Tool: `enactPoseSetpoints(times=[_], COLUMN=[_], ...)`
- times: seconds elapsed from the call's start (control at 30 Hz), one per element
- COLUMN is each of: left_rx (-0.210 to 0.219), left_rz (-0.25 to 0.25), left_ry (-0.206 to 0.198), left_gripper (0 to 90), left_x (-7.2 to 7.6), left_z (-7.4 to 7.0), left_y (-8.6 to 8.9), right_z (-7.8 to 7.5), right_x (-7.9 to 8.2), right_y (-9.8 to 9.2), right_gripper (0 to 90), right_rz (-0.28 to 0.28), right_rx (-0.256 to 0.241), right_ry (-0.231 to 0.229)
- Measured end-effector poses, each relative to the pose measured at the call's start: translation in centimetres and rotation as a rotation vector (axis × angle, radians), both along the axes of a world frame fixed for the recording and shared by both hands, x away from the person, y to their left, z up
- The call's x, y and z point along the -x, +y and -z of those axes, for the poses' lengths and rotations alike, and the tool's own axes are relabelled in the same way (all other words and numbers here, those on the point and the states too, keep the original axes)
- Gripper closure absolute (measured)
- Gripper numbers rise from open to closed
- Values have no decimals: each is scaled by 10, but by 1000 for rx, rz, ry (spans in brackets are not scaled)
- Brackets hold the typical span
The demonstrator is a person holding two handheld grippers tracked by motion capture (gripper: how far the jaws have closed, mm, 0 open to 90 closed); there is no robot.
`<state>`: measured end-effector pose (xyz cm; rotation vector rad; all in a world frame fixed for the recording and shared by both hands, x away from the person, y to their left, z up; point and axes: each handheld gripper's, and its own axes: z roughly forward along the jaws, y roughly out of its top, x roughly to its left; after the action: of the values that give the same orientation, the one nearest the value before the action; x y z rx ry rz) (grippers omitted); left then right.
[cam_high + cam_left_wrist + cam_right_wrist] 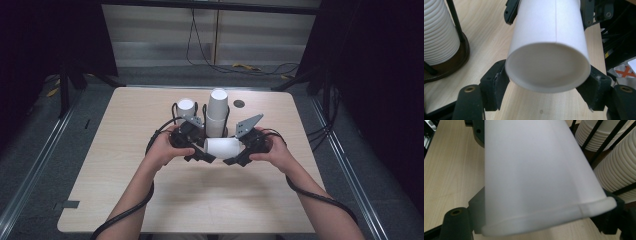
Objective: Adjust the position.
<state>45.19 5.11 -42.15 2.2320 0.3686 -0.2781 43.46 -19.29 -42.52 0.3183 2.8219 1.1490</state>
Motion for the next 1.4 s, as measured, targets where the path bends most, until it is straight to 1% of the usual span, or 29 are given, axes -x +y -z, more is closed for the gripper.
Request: enactPoseSetpoints(times=[0.03,0.1,0.13,0.17,0.23,0.3,0.37,0.43,0.5,0.57,0.6,0.67,0.73,0.77,0.93,0.97,1.0,1.07,1.13,1.17,1.23,1.3,1.37,1.4], left_rx=[-6,-43,-62,-64,-91,-92,-110,-125,-123,-130,-134,-140,-133,-140,-145,-144,-150,-149,-148,-154,-154,-164,-160,-170], left_rz=[2,5,5,-2,6,0,5,10,17,14,10,16,17,25,22,20,27,24,23,28,26,39,34,41], left_ry=[-10,-48,-55,-57,-76,-78,-88,-97,-103,-107,-106,-110,-113,-117,-123,-122,-128,-130,-134,-138,-141,-151,-156,-149], left_gripper=[295,278,267,261,255,247,244,238,235,233,232,230,229,229,228,229,228,228,227,227,227,226,224,224], left_x=[0,0,1,1,1,3,3,4,4,4,4,4,5,5,5,5,5,6,6,6,7,7,7,7], left_z=[0,-1,-1,-1,-2,-2,-3,-3,-2,-2,-2,-2,-2,-2,-2,-1,-1,-1,0,0,0,0,1,0], left_y=[0,0,1,1,1,1,0,-1,-1,-1,-1,-1,-2,-2,-2,-2,-2,-2,-3,-3,-4,-5,-6,-6], right_z=[0,-1,-1,-1,-1,-2,-2,-2,-2,-3,-4,-5,-6,-6,-6,-6,-7,-8,-8,-8,-9,-10,-10,-11], right_x=[-1,-1,-1,-1,-2,-2,-2,-1,-1,-1,-1,-2,-3,-3,-4,-3,-3,-3,-3,-4,-4,-4,-5,-5], right_y=[-1,-2,-2,-3,-3,-4,-3,-1,0,1,1,2,2,2,4,4,5,6,7,7,9,11,12,13], right_gripper=[192,192,193,192,192,192,193,193,194,194,195,195,195,195,195,195,195,195,195,195,195,195,195,194], right_rz=[2,8,11,14,16,17,15,4,2,-4,-3,-10,-10,-12,-27,-19,-20,-22,-20,-22,-28,-26,-35,-34], right_rx=[5,19,28,41,55,78,99,135,155,173,181,206,226,236,280,296,305,327,348,360,387,408,429,436], right_ry=[-3,3,6,6,13,18,23,26,28,28,34,33,35,37,62,72,78,91,97,97,109,116,113,120])
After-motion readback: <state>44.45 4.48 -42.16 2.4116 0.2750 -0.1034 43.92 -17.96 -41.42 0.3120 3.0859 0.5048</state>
